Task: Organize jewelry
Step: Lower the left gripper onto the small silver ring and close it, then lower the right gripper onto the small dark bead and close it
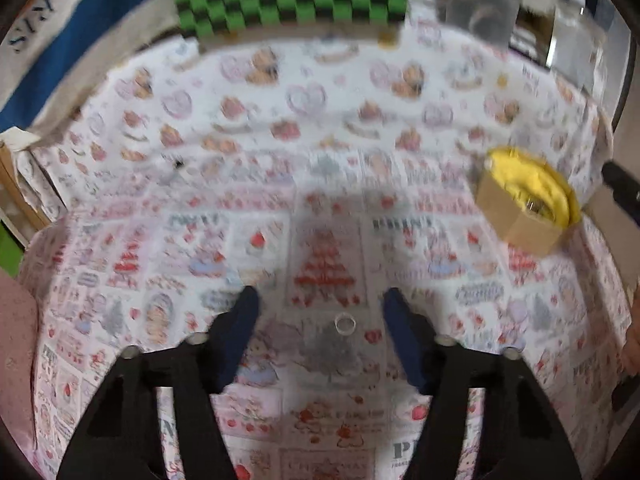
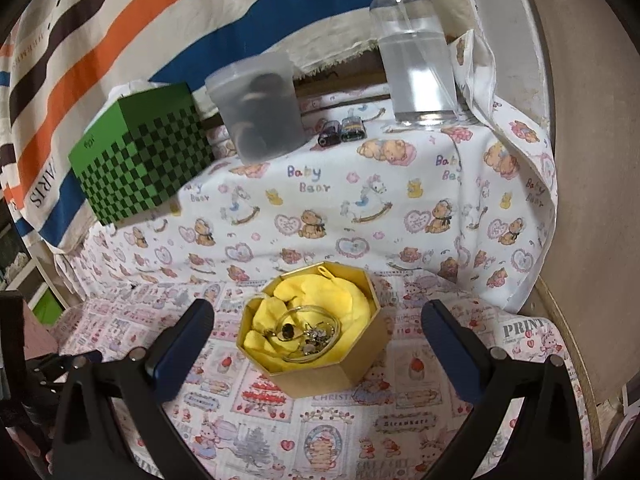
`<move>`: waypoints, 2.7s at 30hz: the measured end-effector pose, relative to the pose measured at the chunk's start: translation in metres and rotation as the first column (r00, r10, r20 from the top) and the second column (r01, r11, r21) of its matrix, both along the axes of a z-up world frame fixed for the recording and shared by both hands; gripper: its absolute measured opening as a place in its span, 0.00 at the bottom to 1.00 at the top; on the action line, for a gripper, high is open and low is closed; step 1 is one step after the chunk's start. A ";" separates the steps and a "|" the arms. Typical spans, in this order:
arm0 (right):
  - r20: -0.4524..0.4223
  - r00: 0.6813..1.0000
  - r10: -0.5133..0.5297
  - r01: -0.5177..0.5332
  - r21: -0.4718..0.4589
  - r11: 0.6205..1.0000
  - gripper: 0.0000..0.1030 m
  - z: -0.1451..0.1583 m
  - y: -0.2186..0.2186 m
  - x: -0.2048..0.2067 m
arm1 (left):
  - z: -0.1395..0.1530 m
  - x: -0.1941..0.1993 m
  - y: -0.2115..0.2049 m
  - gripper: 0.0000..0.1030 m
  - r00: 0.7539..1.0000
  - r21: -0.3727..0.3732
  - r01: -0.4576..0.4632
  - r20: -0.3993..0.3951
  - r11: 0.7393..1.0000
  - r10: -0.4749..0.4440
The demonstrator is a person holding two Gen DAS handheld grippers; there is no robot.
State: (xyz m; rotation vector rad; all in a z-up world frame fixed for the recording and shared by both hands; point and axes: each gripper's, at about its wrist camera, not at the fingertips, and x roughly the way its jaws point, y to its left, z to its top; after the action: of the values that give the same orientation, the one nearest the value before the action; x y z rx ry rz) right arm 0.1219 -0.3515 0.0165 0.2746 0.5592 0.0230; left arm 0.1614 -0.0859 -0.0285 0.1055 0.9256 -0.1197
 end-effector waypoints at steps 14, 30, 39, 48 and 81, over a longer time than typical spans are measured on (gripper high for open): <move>-0.039 0.999 0.016 -0.017 -0.007 1.000 1.00 -0.006 0.004 0.004 | -0.015 0.006 -0.002 0.25 0.997 -0.008 -0.003 -0.074 1.000 0.002; -0.048 0.999 0.015 -0.015 -0.013 1.000 1.00 -0.007 0.004 0.005 | -0.016 0.010 0.003 0.02 0.997 -0.037 0.006 -0.083 0.999 -0.009; -0.047 0.999 0.018 -0.018 -0.013 1.000 1.00 -0.007 0.004 0.005 | 0.008 0.003 0.020 0.02 1.000 -0.080 -0.003 -0.006 0.997 0.003; -0.018 0.998 -0.064 0.060 -0.162 0.985 1.00 0.009 0.019 -0.003 | 0.078 0.002 0.086 0.02 0.986 -0.108 -0.027 0.159 0.994 0.044; -0.343 0.890 0.300 -0.344 -0.074 0.936 0.18 -0.045 0.380 0.225 | 0.042 0.053 0.245 0.02 0.915 -0.249 -0.253 0.253 0.935 0.315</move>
State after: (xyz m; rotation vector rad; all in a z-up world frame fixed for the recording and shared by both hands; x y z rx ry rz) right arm 0.3471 0.0281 -0.0290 0.0496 0.9310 0.2667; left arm 0.2147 0.1589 0.0132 -0.2073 0.6213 0.0692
